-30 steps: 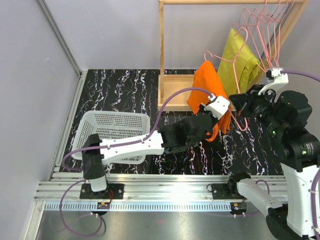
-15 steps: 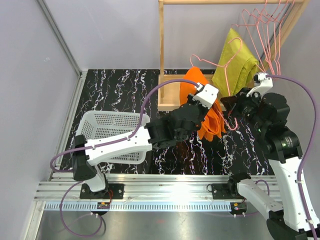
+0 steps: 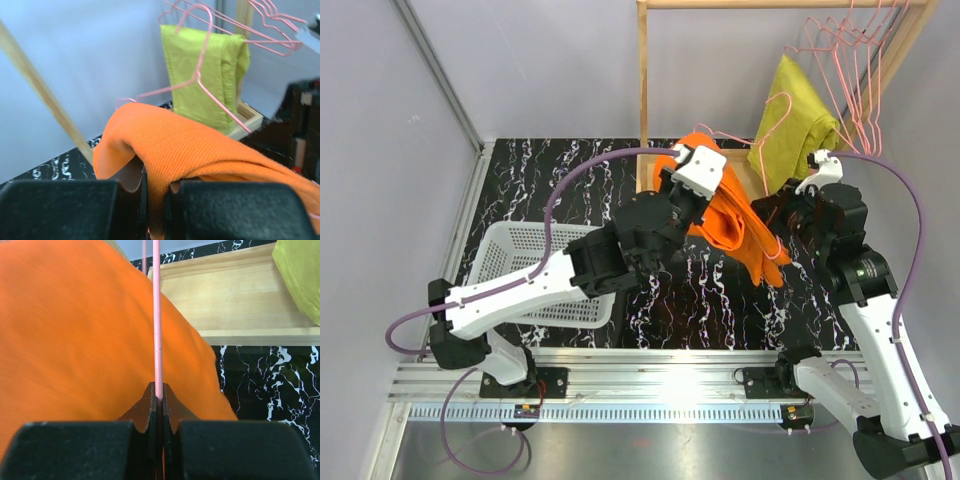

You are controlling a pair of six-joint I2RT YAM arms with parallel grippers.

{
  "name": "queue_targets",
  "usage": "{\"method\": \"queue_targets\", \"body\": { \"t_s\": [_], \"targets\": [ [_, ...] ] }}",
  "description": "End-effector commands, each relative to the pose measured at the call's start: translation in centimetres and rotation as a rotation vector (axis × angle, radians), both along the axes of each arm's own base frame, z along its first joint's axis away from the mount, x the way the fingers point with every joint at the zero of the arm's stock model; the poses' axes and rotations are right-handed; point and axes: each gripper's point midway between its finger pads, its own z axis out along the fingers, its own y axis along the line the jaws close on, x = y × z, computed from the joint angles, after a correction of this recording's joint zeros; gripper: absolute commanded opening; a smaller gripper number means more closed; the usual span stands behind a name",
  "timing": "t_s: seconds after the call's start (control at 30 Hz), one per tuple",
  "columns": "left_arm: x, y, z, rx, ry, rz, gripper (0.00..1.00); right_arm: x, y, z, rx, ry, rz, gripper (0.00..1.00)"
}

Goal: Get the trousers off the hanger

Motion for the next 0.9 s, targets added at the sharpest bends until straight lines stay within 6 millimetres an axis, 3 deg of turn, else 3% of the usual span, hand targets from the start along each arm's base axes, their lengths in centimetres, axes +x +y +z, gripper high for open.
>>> {"method": "queue_targets", "body": {
  "t_s": [0.0, 0.23, 0.3, 0.47, 0.67, 0.7, 0.8, 0.87],
  "targets": [
    [-0.4, 10.0, 13.1, -0.377, -0.139, 0.147, 0.00, 0.3, -1.6, -0.6, -0.050, -0.032, -0.071, 0.00],
    [-0.6, 16.0, 14.9, -0.463, -0.141, 0.208, 0.00, -0.3, -4.0, -3.5, -0.122, 0.038, -0.178, 0.00],
    [-1.3, 16.2, 15.6, -0.506, -0.128, 0.152, 0.00, -0.5, -4.5, -4.3, -0.132, 0.053, -0.204, 0.00],
    [-2.6, 15.8, 15.8, -0.520, -0.098, 0.046, 0.00, -1.1, -4.5, -2.7, -0.100, 0.009, -0.206, 0.00],
    [-2.4, 18.6, 15.5, -0.493, -0.097, 0.148, 0.00, -1.7, -3.7, 2.5, -0.086, -0.086, -0.144, 0.00],
    [-2.3, 19.1, 15.4, -0.476, -0.097, 0.173, 0.00, -2.0, -3.5, 4.2, -0.079, -0.121, -0.130, 0.00],
    [-1.5, 20.9, 13.6, -0.400, -0.079, 0.294, 0.00, -3.0, -2.2, 7.5, -0.069, -0.207, -0.032, 0.00],
    [-0.7, 22.1, 10.9, -0.334, -0.045, 0.391, 0.00, -3.4, -1.5, 8.6, -0.072, -0.226, 0.020, 0.00]
  ]
}}
